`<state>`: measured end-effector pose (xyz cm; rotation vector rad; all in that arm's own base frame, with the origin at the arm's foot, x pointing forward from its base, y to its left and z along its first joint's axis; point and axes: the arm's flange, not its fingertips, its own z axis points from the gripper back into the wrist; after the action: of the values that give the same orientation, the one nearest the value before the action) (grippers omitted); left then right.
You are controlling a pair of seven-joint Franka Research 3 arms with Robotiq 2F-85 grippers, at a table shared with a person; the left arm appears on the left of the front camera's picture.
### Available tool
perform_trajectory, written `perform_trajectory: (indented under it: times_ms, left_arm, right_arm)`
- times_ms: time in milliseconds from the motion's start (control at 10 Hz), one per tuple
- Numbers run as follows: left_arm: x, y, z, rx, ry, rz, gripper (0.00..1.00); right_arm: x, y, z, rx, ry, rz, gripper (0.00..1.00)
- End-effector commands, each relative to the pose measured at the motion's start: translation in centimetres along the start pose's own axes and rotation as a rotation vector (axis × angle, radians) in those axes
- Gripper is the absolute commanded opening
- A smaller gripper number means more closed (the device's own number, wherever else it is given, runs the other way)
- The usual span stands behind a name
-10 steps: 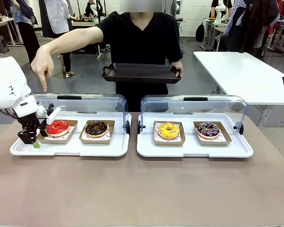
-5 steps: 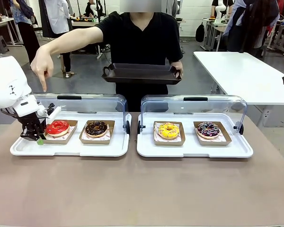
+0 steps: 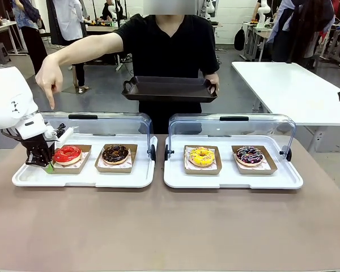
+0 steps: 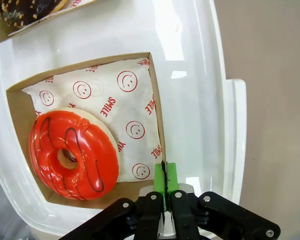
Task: Provide the desired donut to the person.
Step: Pick up and lift the Paper togo box containing the Donut pointed at by the person.
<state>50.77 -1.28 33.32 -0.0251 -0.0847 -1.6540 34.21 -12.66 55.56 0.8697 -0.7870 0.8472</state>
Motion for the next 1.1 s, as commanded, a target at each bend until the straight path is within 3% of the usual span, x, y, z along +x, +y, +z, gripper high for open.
perform_trajectory:
  times_ms: [0,100,300,500,600,1000]
  left_arm:
    - [0.8,-1.0,1.9,-0.069,-0.034,0.0,0.0]
    - [2.0,-2.7,4.9,-0.14,-0.038,0.017,0.0]
    - [3.3,-5.3,11.0,-0.11,-0.063,0.006,0.0]
    - [5.0,-7.7,17.5,-0.098,-0.032,0.036,0.0]
    - [6.4,-8.6,20.0,-0.11,0.043,0.047,0.0]
    - [11.2,-9.6,29.5,-0.013,0.087,0.048,0.0]
  right_arm:
    - [0.1,-0.1,-0.1,0.011,-0.017,0.004,1.0]
    - [0.1,-0.1,-0.1,0.011,-0.017,0.004,1.0]
    - [0.1,-0.1,-0.1,0.011,-0.017,0.004,1.0]
    - [0.1,-0.1,-0.1,0.011,-0.017,0.004,1.0]
    - [0.1,-0.1,-0.1,0.011,-0.017,0.004,1.0]
    - [0.1,-0.1,-0.1,0.011,-0.017,0.004,1.0]
